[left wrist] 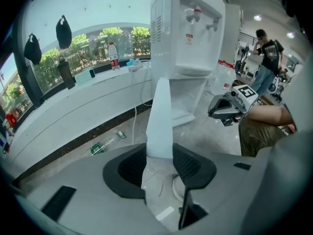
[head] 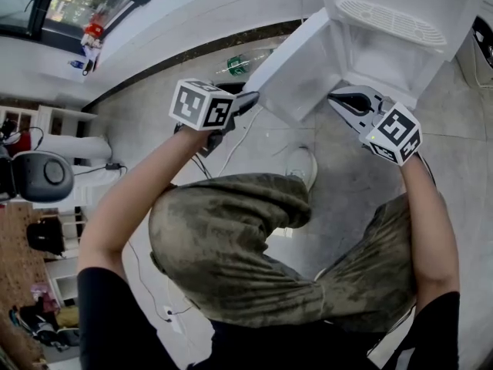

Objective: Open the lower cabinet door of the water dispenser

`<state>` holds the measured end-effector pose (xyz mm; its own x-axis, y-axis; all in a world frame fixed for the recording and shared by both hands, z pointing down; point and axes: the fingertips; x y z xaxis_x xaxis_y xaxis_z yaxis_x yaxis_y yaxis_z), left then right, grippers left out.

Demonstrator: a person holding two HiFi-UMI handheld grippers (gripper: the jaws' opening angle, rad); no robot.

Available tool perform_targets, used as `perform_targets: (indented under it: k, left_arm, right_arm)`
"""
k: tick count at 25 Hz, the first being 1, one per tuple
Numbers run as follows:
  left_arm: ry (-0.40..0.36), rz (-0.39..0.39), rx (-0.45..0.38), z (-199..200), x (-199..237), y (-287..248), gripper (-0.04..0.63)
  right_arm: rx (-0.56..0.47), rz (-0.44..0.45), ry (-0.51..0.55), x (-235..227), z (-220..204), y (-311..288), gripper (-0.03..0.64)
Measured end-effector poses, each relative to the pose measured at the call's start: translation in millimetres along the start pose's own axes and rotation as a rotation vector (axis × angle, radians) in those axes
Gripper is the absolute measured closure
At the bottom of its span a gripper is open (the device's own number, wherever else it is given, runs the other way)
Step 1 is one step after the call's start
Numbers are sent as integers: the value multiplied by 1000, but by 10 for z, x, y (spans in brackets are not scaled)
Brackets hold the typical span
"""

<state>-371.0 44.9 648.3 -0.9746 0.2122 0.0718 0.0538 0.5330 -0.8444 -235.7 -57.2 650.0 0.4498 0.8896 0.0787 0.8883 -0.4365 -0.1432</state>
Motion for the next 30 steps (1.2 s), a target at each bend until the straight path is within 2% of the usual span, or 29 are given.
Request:
perform_targets:
  k: [3,8,17,22,30]
  left_arm:
    - [36,54,-33,28,72,-14,428]
    - [45,131,-56,80,196,-48,419]
    - [55,182,-60,173,426,-135,416]
    - [47,207,-88,196,532,-139,413]
    - [52,234,-137,276,743,-159,408]
  right_arm:
    - [2,19,1,9,-17,62,617]
    - [8,43,6,47,-35,92,617]
    - [60,59,1,47,-217,45,617]
    - [36,86,-52,42,-193,-15,617]
    - [61,50,-44,-42,-277,-130,617]
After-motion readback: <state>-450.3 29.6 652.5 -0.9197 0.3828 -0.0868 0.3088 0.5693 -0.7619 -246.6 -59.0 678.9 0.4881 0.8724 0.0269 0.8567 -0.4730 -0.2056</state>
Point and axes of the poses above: the fingertips, and each gripper's own axes: y backward along the fingers, x to its left, z out of its top, and after that the axes turned 5 degrees about y, right-handed
